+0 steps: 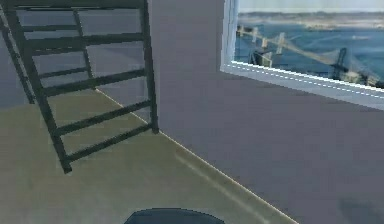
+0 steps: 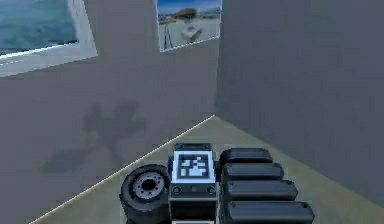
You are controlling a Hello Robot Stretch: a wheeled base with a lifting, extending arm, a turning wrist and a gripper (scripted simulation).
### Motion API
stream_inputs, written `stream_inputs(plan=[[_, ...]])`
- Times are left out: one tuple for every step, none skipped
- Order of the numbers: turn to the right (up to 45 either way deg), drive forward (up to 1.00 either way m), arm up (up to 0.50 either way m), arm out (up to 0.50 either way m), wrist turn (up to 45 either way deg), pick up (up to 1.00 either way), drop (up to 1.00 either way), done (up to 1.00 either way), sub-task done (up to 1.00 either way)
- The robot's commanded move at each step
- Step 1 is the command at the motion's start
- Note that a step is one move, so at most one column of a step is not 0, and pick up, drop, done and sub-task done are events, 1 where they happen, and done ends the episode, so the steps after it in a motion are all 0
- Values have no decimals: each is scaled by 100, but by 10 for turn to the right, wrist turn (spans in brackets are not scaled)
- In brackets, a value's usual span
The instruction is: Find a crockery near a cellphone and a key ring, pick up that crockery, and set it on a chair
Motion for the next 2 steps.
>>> stream_inputs(plan=[[-450,0,0,0,0,0,0,0,0],[-60,0,0,0,0,0,0,0,0]])
